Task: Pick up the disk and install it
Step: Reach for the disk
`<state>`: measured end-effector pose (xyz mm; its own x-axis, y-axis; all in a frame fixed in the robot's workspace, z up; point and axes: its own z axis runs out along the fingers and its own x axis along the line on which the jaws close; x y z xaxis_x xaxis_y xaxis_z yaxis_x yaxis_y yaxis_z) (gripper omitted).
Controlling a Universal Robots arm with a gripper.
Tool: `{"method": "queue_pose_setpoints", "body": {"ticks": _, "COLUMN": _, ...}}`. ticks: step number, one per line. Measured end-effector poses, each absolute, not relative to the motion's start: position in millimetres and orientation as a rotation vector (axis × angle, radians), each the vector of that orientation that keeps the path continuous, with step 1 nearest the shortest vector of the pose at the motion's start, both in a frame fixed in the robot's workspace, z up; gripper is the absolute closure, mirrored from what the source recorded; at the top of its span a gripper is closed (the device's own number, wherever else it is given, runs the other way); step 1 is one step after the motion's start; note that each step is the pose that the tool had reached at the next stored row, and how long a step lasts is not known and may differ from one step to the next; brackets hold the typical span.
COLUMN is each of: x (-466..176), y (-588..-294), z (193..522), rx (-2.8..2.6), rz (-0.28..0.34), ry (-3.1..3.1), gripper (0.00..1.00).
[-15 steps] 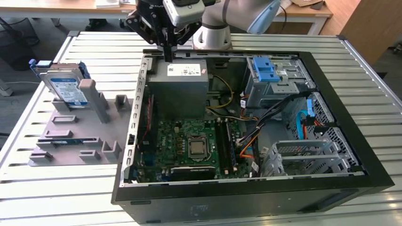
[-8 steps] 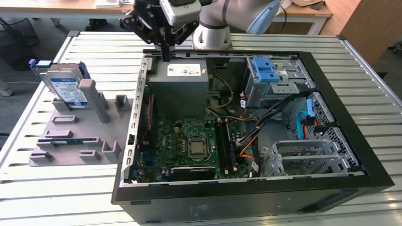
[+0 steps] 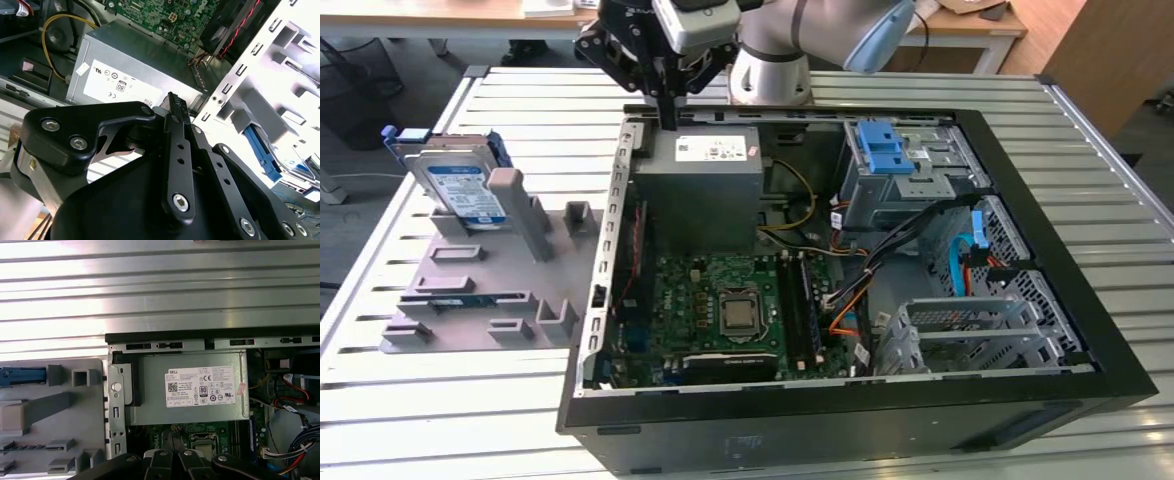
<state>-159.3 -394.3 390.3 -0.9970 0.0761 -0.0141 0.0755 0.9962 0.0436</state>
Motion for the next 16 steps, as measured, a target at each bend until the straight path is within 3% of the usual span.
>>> {"method": "queue_pose_setpoints", "body": {"ticks": 16, "x": -166.4, "y": -392.8, "z": 390.3, "rx": 0.119, "rz": 0.067, "ry": 3.123, "gripper": 0.89}}
